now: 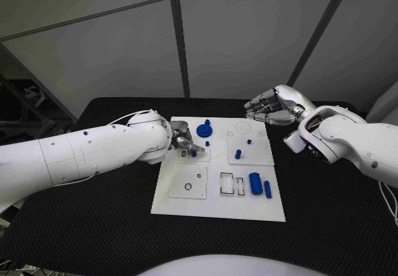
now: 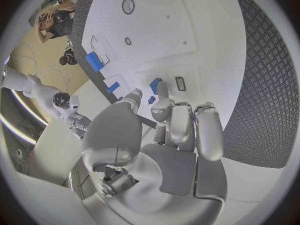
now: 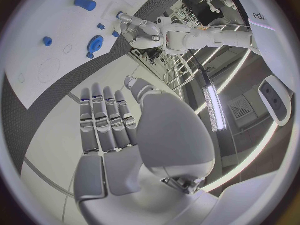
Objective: Assemble the parts on the task board
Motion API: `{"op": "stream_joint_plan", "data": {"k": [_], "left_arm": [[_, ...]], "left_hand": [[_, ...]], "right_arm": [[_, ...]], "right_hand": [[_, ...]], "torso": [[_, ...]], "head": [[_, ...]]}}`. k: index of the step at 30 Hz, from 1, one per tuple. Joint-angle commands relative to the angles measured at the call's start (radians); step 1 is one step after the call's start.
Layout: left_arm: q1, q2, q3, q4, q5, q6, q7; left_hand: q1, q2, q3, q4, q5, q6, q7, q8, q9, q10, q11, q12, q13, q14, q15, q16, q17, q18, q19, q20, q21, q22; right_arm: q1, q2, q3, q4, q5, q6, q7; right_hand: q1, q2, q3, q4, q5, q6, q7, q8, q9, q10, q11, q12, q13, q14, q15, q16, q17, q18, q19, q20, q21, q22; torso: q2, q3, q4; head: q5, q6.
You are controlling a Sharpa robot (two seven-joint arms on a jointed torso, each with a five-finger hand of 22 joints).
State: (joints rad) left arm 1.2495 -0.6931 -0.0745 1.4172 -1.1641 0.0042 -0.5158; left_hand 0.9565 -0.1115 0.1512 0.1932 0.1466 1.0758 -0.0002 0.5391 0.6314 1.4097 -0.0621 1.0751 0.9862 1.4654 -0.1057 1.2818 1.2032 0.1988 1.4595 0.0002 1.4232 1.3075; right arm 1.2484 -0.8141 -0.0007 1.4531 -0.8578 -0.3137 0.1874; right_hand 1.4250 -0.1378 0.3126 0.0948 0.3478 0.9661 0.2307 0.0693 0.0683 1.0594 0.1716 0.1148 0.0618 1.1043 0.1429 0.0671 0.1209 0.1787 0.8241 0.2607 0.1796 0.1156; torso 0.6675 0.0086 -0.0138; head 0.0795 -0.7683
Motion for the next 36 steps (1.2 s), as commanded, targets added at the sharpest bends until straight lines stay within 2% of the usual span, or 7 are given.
{"op": "stream_joint_plan", "data": {"k": [1, 4, 10, 16, 21, 27, 36], "left_arm": [[0.001, -0.003, 0.011, 0.007, 0.006, -0.023, -0.005], [0.001, -0.007, 0.029, 0.013, 0.006, -0.019, -0.005], [0.006, -0.023, 0.081, 0.022, 0.016, 0.010, -0.007], [0.036, -0.029, 0.117, -0.008, 0.038, 0.086, -0.009], [0.064, -0.003, 0.125, -0.093, 0.070, 0.129, -0.002], [0.075, 0.047, 0.124, -0.210, 0.082, 0.158, 0.005], [0.074, 0.104, 0.111, -0.339, 0.072, 0.207, 0.006]], "left_hand": [[0.013, 0.000, -0.010, 0.001, -0.003, -0.005, 0.005, -0.004, 0.002, -0.010, 0.001, -0.005, -0.003, 0.028, -0.005, -0.005, 0.001, -0.148, 0.005, 0.002, -0.008, 0.065], [0.023, 0.003, -0.022, 0.005, -0.002, -0.009, 0.006, -0.004, 0.002, -0.015, 0.002, -0.011, -0.011, 0.028, -0.005, -0.006, 0.001, -0.146, 0.002, 0.002, -0.013, 0.060], [0.059, 0.008, -0.060, 0.015, 0.011, -0.035, 0.015, -0.006, 0.005, -0.045, 0.009, -0.053, -0.061, 0.027, 0.001, -0.008, -0.002, -0.138, -0.018, 0.006, -0.044, 0.027], [0.096, 0.020, -0.104, 0.030, 0.015, -0.074, 0.032, -0.022, -0.001, -0.103, 0.025, -0.137, -0.160, 0.025, 0.013, -0.012, -0.006, -0.125, -0.050, 0.017, -0.093, -0.025], [0.148, 0.038, -0.132, 0.032, 0.025, -0.136, 0.067, -0.092, -0.052, -0.182, 0.055, -0.242, -0.281, 0.012, 0.037, -0.037, -0.033, -0.109, -0.097, 0.037, -0.166, -0.098], [0.194, 0.051, -0.161, 0.033, 0.026, -0.159, 0.092, -0.163, -0.128, -0.212, 0.076, -0.266, -0.321, 0.003, 0.055, -0.047, -0.044, -0.102, -0.110, 0.056, -0.194, -0.118], [0.206, 0.057, -0.185, 0.041, 0.025, -0.143, 0.094, -0.181, -0.163, -0.212, 0.078, -0.260, -0.330, 0.004, 0.057, -0.043, -0.041, -0.102, -0.106, 0.061, -0.193, -0.113]], "right_arm": [[0.002, 0.000, 0.001, -0.001, -0.001, 0.007, 0.005], [0.002, -0.001, 0.001, -0.003, -0.001, 0.007, 0.005], [0.002, -0.001, 0.001, -0.006, -0.001, 0.007, 0.004], [0.002, 0.000, 0.001, -0.012, -0.001, 0.007, 0.004], [0.002, 0.002, 0.001, -0.015, -0.001, 0.006, 0.004], [0.002, 0.004, 0.001, -0.015, -0.001, 0.006, 0.005], [0.002, 0.006, 0.001, -0.014, -0.001, 0.007, 0.005]], "right_hand": [[-0.008, 0.001, -0.005, -0.001, 0.005, -0.001, 0.004, -0.003, -0.001, -0.005, 0.004, -0.004, 0.000, -0.008, -0.001, -0.003, -0.002, 0.005, 0.003, 0.005, -0.005, -0.001], [-0.008, 0.001, -0.005, -0.001, 0.005, -0.001, 0.004, -0.003, -0.001, -0.005, 0.004, -0.004, 0.000, -0.008, -0.001, -0.003, -0.002, 0.005, 0.003, 0.005, -0.005, -0.001], [-0.009, 0.001, -0.006, -0.001, 0.006, -0.002, 0.004, -0.003, -0.001, -0.006, 0.005, -0.004, 0.000, -0.008, -0.001, -0.003, -0.002, 0.005, 0.003, 0.005, -0.006, -0.002], [-0.009, 0.001, -0.006, -0.001, 0.006, -0.002, 0.004, -0.003, -0.001, -0.006, 0.005, -0.004, 0.000, -0.008, -0.001, -0.003, -0.002, 0.005, 0.003, 0.005, -0.006, -0.002], [-0.009, 0.001, -0.006, -0.001, 0.006, -0.002, 0.004, -0.003, -0.001, -0.006, 0.005, -0.004, 0.000, -0.008, -0.001, -0.003, -0.002, 0.005, 0.003, 0.005, -0.006, -0.002], [-0.009, 0.001, -0.006, -0.001, 0.006, -0.002, 0.004, -0.003, -0.001, -0.006, 0.005, -0.004, 0.000, -0.008, -0.001, -0.003, -0.002, 0.005, 0.003, 0.005, -0.006, -0.002], [-0.009, 0.001, -0.006, -0.001, 0.006, -0.002, 0.004, -0.003, -0.001, -0.006, 0.005, -0.004, 0.000, -0.008, -0.001, -0.003, -0.002, 0.005, 0.003, 0.005, -0.006, -0.002]], "torso": [[0.000, 0.0005, -0.0001], [0.000, 0.0004, 0.0005], [0.000, 0.0011, 0.0001], [0.000, 0.0011, -0.0001], [0.000, 0.0017, -0.0008], [0.002, 0.0007, -0.0009], [0.000, 0.0003, 0.0002]], "head": [[-0.001, 0.001], [-0.002, 0.002], [-0.002, 0.004], [-0.002, 0.007], [-0.001, 0.010], [-0.001, 0.014], [0.003, 0.009]]}}
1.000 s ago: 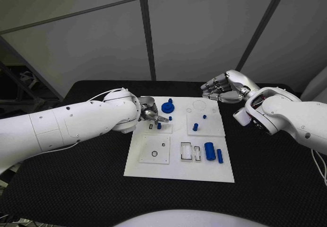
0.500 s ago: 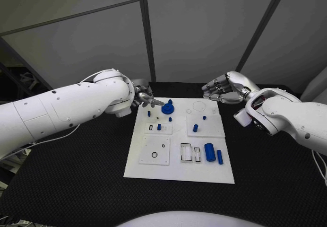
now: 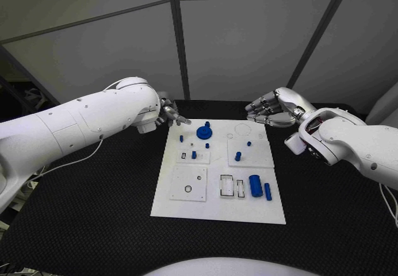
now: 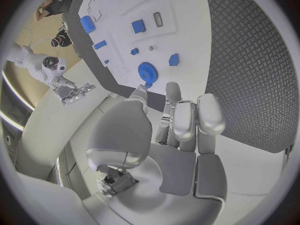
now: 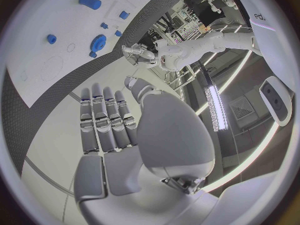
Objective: Assemble the parts on the task board
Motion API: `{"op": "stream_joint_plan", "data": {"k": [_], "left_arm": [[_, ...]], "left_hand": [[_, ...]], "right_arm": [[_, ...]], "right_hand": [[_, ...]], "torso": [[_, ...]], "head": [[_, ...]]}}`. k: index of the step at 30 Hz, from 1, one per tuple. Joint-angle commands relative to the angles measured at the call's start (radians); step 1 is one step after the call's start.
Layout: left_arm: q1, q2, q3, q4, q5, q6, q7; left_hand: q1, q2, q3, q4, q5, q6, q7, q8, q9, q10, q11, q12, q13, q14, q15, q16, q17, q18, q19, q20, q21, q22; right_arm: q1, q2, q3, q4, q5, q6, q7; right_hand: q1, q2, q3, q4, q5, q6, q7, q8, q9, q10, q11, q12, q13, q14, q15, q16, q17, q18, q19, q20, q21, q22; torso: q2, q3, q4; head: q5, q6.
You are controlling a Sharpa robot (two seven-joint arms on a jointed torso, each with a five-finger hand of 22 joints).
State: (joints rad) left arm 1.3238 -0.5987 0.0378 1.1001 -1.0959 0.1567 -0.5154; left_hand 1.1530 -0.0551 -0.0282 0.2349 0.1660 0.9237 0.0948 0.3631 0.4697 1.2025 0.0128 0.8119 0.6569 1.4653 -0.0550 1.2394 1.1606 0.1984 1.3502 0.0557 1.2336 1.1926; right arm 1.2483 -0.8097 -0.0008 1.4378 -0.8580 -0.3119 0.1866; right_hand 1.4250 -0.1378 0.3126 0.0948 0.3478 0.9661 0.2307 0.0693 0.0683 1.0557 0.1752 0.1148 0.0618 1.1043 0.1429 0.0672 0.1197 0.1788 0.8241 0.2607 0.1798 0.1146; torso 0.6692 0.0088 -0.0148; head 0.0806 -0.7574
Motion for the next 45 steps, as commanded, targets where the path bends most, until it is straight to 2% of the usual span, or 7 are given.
{"op": "stream_joint_plan", "data": {"k": [1, 6, 12, 16, 19, 31, 45], "left_arm": [[-0.001, 0.015, -0.002, -0.036, 0.003, 0.057, 0.006], [-0.007, 0.037, -0.006, -0.086, 0.000, 0.067, 0.007], [-0.014, 0.052, -0.015, -0.109, -0.001, 0.083, 0.006], [-0.019, 0.055, -0.018, -0.110, -0.001, 0.092, 0.005], [-0.022, 0.057, -0.019, -0.111, -0.001, 0.101, 0.004], [-0.025, 0.071, -0.019, -0.123, -0.005, 0.147, 0.000], [-0.027, 0.079, -0.019, -0.126, -0.005, 0.149, 0.001]], "left_hand": [[0.010, 0.001, -0.007, 0.000, 0.005, 0.011, -0.001, -0.006, -0.004, -0.004, 0.003, 0.004, -0.002, 0.004, 0.007, 0.000, 0.003, -0.102, 0.005, 0.006, -0.002, 0.004], [0.013, 0.004, -0.014, 0.003, 0.006, 0.019, -0.002, -0.008, -0.013, -0.001, 0.002, 0.007, -0.004, 0.007, 0.006, 0.006, 0.009, -0.105, 0.012, 0.006, 0.007, 0.014], [0.017, 0.008, -0.024, 0.008, 0.006, 0.033, -0.005, -0.008, -0.024, 0.003, 0.000, 0.012, -0.007, 0.011, 0.004, 0.012, 0.015, -0.106, 0.018, 0.004, 0.014, 0.023], [0.019, 0.014, -0.033, 0.014, 0.006, 0.052, -0.010, -0.001, -0.028, 0.004, -0.004, 0.014, -0.011, 0.012, 0.001, 0.016, 0.018, -0.107, 0.021, 0.002, 0.016, 0.026], [0.019, 0.018, -0.037, 0.017, 0.006, 0.059, -0.012, 0.002, -0.029, 0.005, -0.006, 0.016, -0.013, 0.014, 0.000, 0.018, 0.021, -0.107, 0.024, 0.001, 0.019, 0.030], [0.018, 0.023, -0.043, 0.022, 0.006, 0.067, -0.015, 0.006, -0.030, 0.006, -0.008, 0.017, -0.016, 0.013, -0.002, 0.016, 0.018, -0.107, 0.023, 0.000, 0.016, 0.028], [0.034, 0.038, -0.043, 0.020, 0.007, 0.073, -0.018, 0.009, -0.033, 0.005, -0.011, 0.018, -0.020, 0.014, -0.004, 0.018, 0.020, -0.108, 0.025, -0.003, 0.018, 0.032]], "right_arm": [[0.002, 0.001, 0.001, 0.002, -0.001, 0.005, 0.006], [0.002, 0.003, 0.001, 0.001, -0.001, 0.006, 0.007], [0.002, 0.004, 0.001, 0.000, -0.001, 0.007, 0.008], [0.002, 0.006, 0.001, 0.000, -0.001, 0.007, 0.008], [0.002, 0.008, 0.001, -0.001, -0.001, 0.008, 0.009], [0.002, 0.011, 0.001, -0.003, -0.001, 0.010, 0.009], [0.002, 0.011, 0.001, -0.003, -0.001, 0.010, 0.009]], "right_hand": [[-0.009, 0.001, -0.006, -0.001, 0.006, -0.002, 0.004, -0.003, -0.001, -0.002, 0.001, -0.004, 0.000, -0.008, -0.001, -0.004, -0.001, 0.005, 0.003, 0.005, -0.006, -0.001], [-0.010, 0.001, -0.006, 0.000, 0.007, -0.002, 0.004, -0.003, -0.001, -0.002, 0.001, -0.004, 0.000, -0.009, -0.001, -0.004, -0.002, 0.005, 0.004, 0.006, -0.008, -0.002], [-0.010, 0.001, -0.006, 0.000, 0.007, -0.002, 0.004, -0.003, -0.001, -0.002, 0.001, -0.004, 0.000, -0.009, -0.001, -0.004, -0.002, 0.005, 0.004, 0.006, -0.008, -0.002], [-0.010, 0.001, -0.006, 0.000, 0.007, -0.002, 0.004, -0.003, -0.001, -0.002, 0.001, -0.004, 0.000, -0.009, -0.001, -0.004, -0.002, 0.005, 0.004, 0.006, -0.008, -0.002], [-0.010, 0.001, -0.006, 0.000, 0.007, -0.002, 0.004, -0.003, -0.001, -0.002, 0.001, -0.004, 0.000, -0.009, -0.001, -0.004, -0.002, 0.005, 0.004, 0.006, -0.008, -0.002], [-0.010, 0.001, -0.006, 0.000, 0.007, -0.002, 0.004, -0.003, -0.001, -0.002, 0.001, -0.004, 0.000, -0.009, -0.001, -0.004, -0.002, 0.005, 0.004, 0.006, -0.008, -0.002], [-0.010, 0.002, -0.006, 0.000, 0.009, -0.003, 0.004, -0.003, -0.001, -0.003, 0.001, -0.004, 0.000, -0.009, -0.001, -0.003, -0.003, 0.005, 0.004, 0.006, -0.009, -0.003]], "torso": [[-0.002, 0.0002, 0.0015], [-0.001, -0.0005, 0.0006], [-0.002, -0.0005, 0.0014], [-0.001, 0.0003, 0.0009], [-0.001, -0.0005, 0.0014], [-0.002, 0.0008, 0.0014], [-0.002, 0.0007, 0.0010]], "head": [[0.002, -0.002], [0.004, -0.002], [0.004, -0.005], [0.006, -0.004], [0.007, -0.004], [0.009, -0.008], [0.008, -0.010]]}}
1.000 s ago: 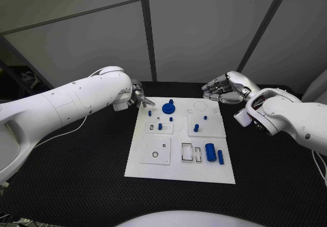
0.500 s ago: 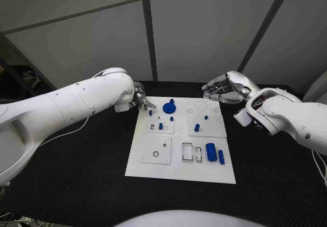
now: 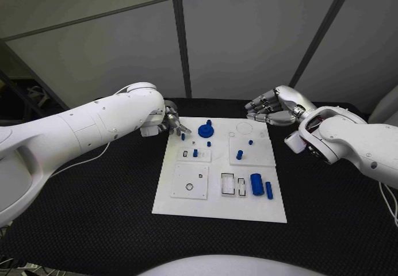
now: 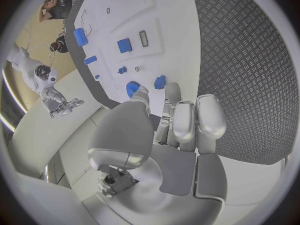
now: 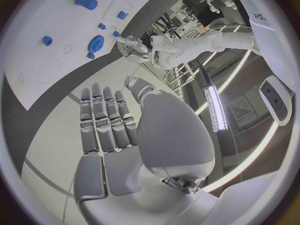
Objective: Assemble the parts on the task board
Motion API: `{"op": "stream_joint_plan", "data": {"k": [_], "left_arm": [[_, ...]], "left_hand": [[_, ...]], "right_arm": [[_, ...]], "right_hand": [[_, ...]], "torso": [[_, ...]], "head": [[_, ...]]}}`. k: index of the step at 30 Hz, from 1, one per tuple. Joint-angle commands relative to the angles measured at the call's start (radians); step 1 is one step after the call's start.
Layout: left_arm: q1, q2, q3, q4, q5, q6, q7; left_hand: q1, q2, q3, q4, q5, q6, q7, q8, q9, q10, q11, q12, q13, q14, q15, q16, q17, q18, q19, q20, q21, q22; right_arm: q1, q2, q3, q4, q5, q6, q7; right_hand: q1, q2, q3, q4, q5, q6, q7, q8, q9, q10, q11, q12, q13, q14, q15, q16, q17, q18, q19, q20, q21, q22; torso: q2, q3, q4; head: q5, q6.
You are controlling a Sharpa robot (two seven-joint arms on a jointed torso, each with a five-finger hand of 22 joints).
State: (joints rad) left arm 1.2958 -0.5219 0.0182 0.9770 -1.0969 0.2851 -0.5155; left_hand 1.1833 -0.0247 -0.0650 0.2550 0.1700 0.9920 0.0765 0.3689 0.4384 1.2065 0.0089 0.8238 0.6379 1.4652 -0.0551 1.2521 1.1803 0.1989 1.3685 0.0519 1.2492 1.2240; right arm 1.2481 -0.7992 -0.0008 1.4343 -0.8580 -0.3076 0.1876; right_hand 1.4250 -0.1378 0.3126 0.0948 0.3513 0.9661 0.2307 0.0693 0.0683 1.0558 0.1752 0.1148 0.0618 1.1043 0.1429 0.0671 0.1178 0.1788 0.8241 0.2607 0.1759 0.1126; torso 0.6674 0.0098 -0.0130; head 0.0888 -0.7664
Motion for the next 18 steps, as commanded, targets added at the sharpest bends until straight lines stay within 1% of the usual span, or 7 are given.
{"op": "stream_joint_plan", "data": {"k": [1, 14, 18], "left_arm": [[0.001, 0.003, 0.000, -0.004, -0.004, 0.022, 0.001], [0.001, 0.008, 0.000, -0.013, -0.004, 0.038, -0.001], [0.001, 0.010, 0.000, -0.014, -0.004, 0.041, -0.001]], "left_hand": [[0.006, 0.009, -0.006, -0.001, 0.003, 0.005, 0.000, 0.004, -0.002, 0.001, -0.007, 0.006, -0.002, 0.014, -0.005, 0.006, 0.001, -0.108, 0.007, 0.001, 0.002, 0.001], [0.039, 0.035, 0.000, -0.013, 0.003, 0.014, -0.003, 0.009, -0.005, 0.001, -0.010, 0.007, -0.010, 0.015, -0.007, 0.007, 0.002, -0.109, 0.009, -0.002, 0.002, 0.005], [0.043, 0.038, 0.001, -0.014, 0.002, 0.014, -0.003, 0.009, -0.006, 0.001, -0.010, 0.008, -0.011, 0.015, -0.007, 0.007, 0.002, -0.109, 0.009, -0.002, 0.002, 0.005]], "right_arm": [[0.002, 0.001, 0.001, 0.001, -0.001, 0.006, 0.008], [0.002, 0.001, 0.001, 0.001, -0.001, 0.006, 0.008], [0.002, 0.001, 0.001, 0.001, -0.001, 0.006, 0.008]], "right_hand": [[-0.010, 0.002, -0.006, 0.000, 0.005, -0.003, 0.005, -0.003, -0.001, -0.003, 0.001, -0.004, 0.000, -0.009, -0.001, -0.003, -0.001, 0.005, 0.004, 0.006, -0.005, -0.001], [-0.010, 0.002, -0.006, 0.000, 0.005, -0.003, 0.005, -0.003, -0.001, -0.003, 0.001, -0.004, 0.000, -0.009, -0.001, -0.003, -0.001, 0.005, 0.004, 0.006, -0.005, -0.001], [-0.010, 0.002, -0.006, 0.000, 0.005, -0.003, 0.005, -0.003, -0.001, -0.003, 0.001, -0.004, 0.000, -0.009, -0.001, -0.003, -0.001, 0.005, 0.004, 0.006, -0.005, -0.001]], "torso": [[0.000, -0.0006, -0.0007], [0.000, -0.0005, -0.0006], [0.000, -0.0005, 0.0001]], "head": [[0.000, -0.001], [0.000, -0.004], [-0.001, -0.006]]}}
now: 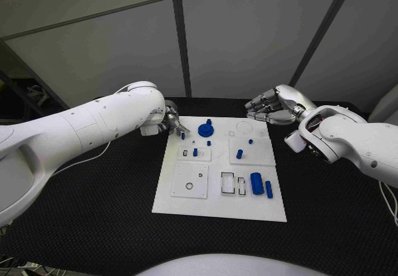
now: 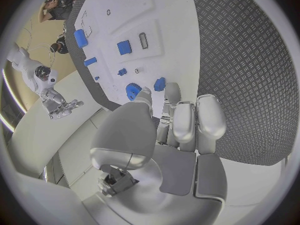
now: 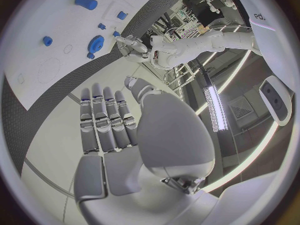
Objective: Assemble the parts on the task board
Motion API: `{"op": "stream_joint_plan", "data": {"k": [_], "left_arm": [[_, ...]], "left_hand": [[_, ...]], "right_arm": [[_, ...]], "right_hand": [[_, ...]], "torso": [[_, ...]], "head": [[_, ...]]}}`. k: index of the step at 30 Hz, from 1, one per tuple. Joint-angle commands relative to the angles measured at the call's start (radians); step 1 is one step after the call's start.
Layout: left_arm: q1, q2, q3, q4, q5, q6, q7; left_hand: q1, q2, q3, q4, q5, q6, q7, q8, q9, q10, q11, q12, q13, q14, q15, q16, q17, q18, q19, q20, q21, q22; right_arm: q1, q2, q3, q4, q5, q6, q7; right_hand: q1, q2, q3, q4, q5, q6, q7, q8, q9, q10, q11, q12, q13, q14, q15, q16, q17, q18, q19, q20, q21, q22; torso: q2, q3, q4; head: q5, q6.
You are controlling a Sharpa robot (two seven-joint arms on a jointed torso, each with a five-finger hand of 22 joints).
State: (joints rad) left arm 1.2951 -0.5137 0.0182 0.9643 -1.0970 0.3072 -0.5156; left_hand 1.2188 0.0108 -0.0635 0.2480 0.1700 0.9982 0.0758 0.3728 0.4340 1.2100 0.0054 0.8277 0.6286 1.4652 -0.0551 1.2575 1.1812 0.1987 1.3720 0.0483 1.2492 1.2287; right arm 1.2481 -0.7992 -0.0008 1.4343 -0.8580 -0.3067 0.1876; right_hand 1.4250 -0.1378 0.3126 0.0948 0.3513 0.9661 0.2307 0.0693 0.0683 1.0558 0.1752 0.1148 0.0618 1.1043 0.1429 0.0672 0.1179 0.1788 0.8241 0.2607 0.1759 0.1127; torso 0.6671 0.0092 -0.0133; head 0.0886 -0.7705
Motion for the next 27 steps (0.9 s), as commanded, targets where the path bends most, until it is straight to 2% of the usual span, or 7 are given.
{"op": "stream_joint_plan", "data": {"k": [1, 8, 11, 23, 27], "left_arm": [[0.001, 0.002, 0.000, -0.002, -0.003, 0.020, -0.001], [0.001, 0.003, 0.000, -0.005, -0.003, 0.017, -0.001], [0.001, 0.005, 0.000, -0.007, -0.003, 0.016, 0.000], [0.001, 0.010, 0.000, -0.010, -0.003, 0.025, 0.002], [0.001, 0.011, 0.000, -0.011, -0.003, 0.024, 0.003]], "left_hand": [[0.008, 0.003, 0.000, -0.008, 0.002, 0.008, -0.002, 0.005, -0.002, -0.002, -0.007, 0.004, -0.002, 0.015, -0.007, 0.002, 0.001, -0.109, 0.005, 0.001, 0.002, 0.000], [0.009, 0.004, 0.000, -0.008, 0.002, 0.008, -0.002, 0.005, -0.002, -0.002, -0.007, 0.004, -0.002, 0.015, -0.007, 0.001, 0.001, -0.108, 0.005, 0.001, 0.001, 0.000], [0.021, 0.018, 0.008, -0.013, 0.001, 0.009, -0.003, 0.006, -0.004, -0.003, -0.008, 0.003, -0.005, 0.016, -0.008, 0.002, 0.001, -0.109, 0.006, 0.000, 0.002, 0.002], [0.053, 0.032, 0.021, -0.032, -0.004, 0.011, -0.006, 0.007, -0.007, -0.002, -0.010, 0.003, -0.012, 0.016, -0.010, 0.002, 0.001, -0.110, 0.008, -0.001, 0.003, 0.006], [0.073, 0.046, 0.034, -0.044, -0.005, 0.012, -0.008, 0.007, -0.010, -0.003, -0.012, 0.001, -0.017, 0.016, -0.011, 0.002, 0.001, -0.110, 0.008, -0.002, 0.002, 0.007]], "right_arm": [[0.002, 0.001, 0.001, 0.001, -0.001, 0.005, 0.008], [0.002, 0.001, 0.001, 0.001, -0.001, 0.005, 0.008], [0.002, 0.002, 0.001, 0.001, -0.001, 0.005, 0.008], [0.002, 0.002, 0.001, 0.001, -0.001, 0.006, 0.008], [0.002, 0.003, 0.001, 0.001, -0.001, 0.006, 0.008]], "right_hand": [[-0.010, 0.002, -0.006, 0.000, 0.005, -0.003, 0.005, -0.003, -0.001, -0.003, 0.001, -0.004, 0.000, -0.009, -0.001, -0.003, -0.001, 0.005, 0.004, 0.006, -0.005, -0.001], [-0.010, 0.002, -0.006, 0.000, 0.005, -0.003, 0.005, -0.003, -0.001, -0.003, 0.001, -0.004, 0.000, -0.009, -0.001, -0.003, -0.001, 0.005, 0.004, 0.006, -0.005, -0.001], [-0.010, 0.003, -0.006, 0.000, 0.007, -0.003, 0.004, -0.003, -0.001, -0.003, 0.001, -0.004, 0.000, -0.010, -0.001, -0.003, -0.002, 0.005, 0.005, 0.006, -0.007, -0.002], [-0.010, 0.003, -0.006, 0.000, 0.007, -0.003, 0.004, -0.003, -0.001, -0.003, 0.001, -0.004, 0.000, -0.010, -0.001, -0.003, -0.002, 0.005, 0.005, 0.006, -0.007, -0.002], [-0.010, 0.003, -0.006, 0.000, 0.007, -0.003, 0.004, -0.003, -0.001, -0.003, 0.001, -0.004, 0.000, -0.010, -0.001, -0.003, -0.002, 0.005, 0.005, 0.006, -0.007, -0.002]], "torso": [[0.000, 0.0000, 0.0004], [0.000, 0.0001, 0.0006], [0.000, 0.0000, 0.0001], [0.000, 0.0002, 0.0005], [0.000, 0.0003, 0.0004]], "head": [[-0.002, -0.002], [-0.001, -0.004], [-0.001, -0.005], [-0.002, -0.007], [-0.002, -0.008]]}}
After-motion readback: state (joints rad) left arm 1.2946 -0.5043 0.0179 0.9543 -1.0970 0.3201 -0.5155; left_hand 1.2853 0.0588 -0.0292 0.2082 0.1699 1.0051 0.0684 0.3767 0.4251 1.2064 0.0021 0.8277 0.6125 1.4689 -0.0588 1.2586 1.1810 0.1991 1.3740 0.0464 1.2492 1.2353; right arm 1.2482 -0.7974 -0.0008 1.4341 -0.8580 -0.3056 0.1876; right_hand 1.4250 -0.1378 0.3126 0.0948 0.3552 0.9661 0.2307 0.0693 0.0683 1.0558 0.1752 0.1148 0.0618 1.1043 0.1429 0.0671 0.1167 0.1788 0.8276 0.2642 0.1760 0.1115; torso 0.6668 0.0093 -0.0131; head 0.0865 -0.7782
